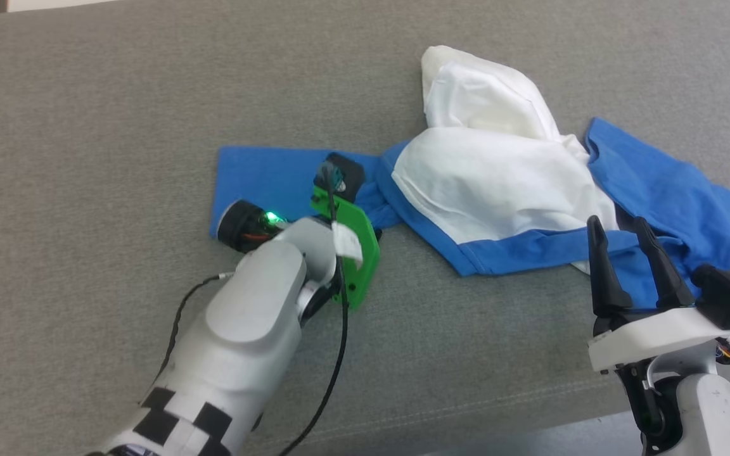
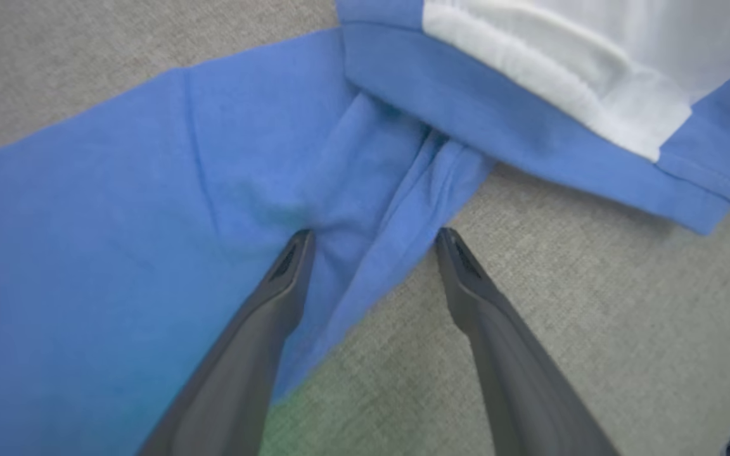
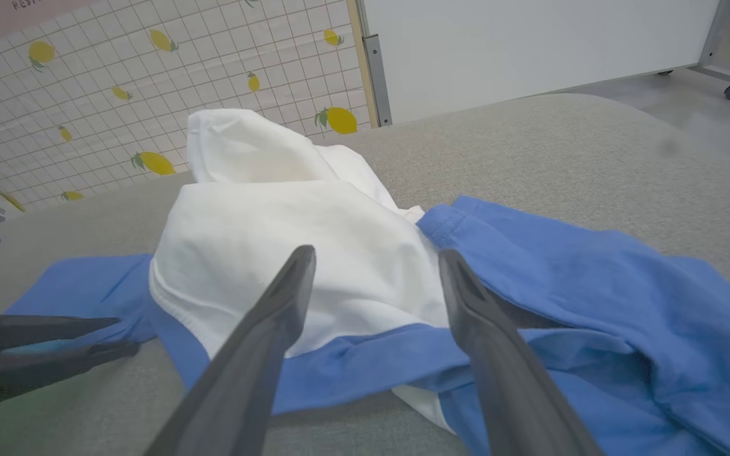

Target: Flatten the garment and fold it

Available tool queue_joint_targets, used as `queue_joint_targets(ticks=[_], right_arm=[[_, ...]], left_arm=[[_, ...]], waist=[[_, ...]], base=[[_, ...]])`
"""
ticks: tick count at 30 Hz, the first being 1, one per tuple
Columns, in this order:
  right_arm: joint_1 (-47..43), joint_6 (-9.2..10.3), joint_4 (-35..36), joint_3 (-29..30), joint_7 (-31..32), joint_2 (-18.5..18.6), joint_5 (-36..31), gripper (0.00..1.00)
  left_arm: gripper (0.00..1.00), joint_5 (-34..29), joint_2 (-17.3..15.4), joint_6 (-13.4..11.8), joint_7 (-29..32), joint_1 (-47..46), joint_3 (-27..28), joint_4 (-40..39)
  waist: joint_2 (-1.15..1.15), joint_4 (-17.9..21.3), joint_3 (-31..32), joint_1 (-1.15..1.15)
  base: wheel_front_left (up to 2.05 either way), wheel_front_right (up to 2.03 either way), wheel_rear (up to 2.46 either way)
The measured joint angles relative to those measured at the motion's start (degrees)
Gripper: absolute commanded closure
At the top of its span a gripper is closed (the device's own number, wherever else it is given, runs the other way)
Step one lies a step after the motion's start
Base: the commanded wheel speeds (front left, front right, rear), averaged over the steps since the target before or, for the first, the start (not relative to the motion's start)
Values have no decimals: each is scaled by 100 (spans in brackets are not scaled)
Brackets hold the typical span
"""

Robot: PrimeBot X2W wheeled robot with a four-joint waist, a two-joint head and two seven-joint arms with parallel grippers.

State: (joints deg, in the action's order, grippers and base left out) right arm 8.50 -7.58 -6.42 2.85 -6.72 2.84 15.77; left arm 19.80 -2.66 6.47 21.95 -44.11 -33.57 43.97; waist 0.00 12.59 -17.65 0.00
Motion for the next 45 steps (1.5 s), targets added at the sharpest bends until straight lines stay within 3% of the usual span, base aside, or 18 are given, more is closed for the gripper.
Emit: queue_joint_targets(ticks=[1,2,5,11,13,14,18,24,25,26,27,36,40,45], right_arm=[[8,0,-19,-15,-22,2,19,0],[14,0,-33,-31,-38,2,55,0],[25,0,-90,-23,-66,1,75,0],[23,0,-126,94,-77,3,53,0],[15,0,-119,134,-38,3,32,0],[-22,0,-75,171,30,4,3,0],[-74,0,12,193,159,2,-75,0],[-212,0,116,218,341,2,-115,0],[-230,0,130,215,378,1,-121,0],[-244,0,140,216,388,1,-122,0],[-262,0,157,209,421,1,-130,0],[-383,0,261,199,530,1,-162,0],[-388,0,358,215,569,1,-170,0],[-386,0,501,211,568,0,-168,0]], left_arm=[[85,13,10,-65,151,-70,15,41],[100,23,13,-143,190,-109,51,41],[100,133,10,-394,-142,-77,302,-53],[100,745,-62,-843,-1418,577,1147,-670],[100,890,-186,-982,-1840,889,1475,-1027],[100,1058,-441,-1166,-2127,1316,1806,-1449],[100,1193,-817,-1426,-2210,2051,2231,-2033],[100,1451,-1089,-1863,-2080,2997,2676,-2632],[83,1527,-1088,-1859,-2024,3139,2707,-2730],[9,1568,-1083,-1809,-1996,3238,2694,-2819],[0,1631,-1073,-1723,-1969,3331,2661,-2921],[0,1748,-881,-983,-2382,3756,2183,-3629],[0,1319,-813,-902,-2661,3732,1790,-3875],[0,988,-613,-777,-2548,3167,1281,-3776]], waist=[[0,33,-22,0],[0,62,-37,0],[0,86,-39,0],[0,-46,99,0],[0,-151,191,0],[0,-297,306,0],[0,-538,479,0],[0,-848,713,0],[0,-896,753,0],[0,-931,783,0],[0,-972,821,0],[0,-1205,1037,0],[0,-1249,1064,0],[0,-1196,980,0]], base=[[0,0,0],[0,0,0],[0,0,0],[0,0,0],[0,0,0],[0,0,0],[0,0,0],[0,0,0],[0,0,0],[0,0,0],[0,0,0],[0,0,0],[0,0,0],[0,0,0]])
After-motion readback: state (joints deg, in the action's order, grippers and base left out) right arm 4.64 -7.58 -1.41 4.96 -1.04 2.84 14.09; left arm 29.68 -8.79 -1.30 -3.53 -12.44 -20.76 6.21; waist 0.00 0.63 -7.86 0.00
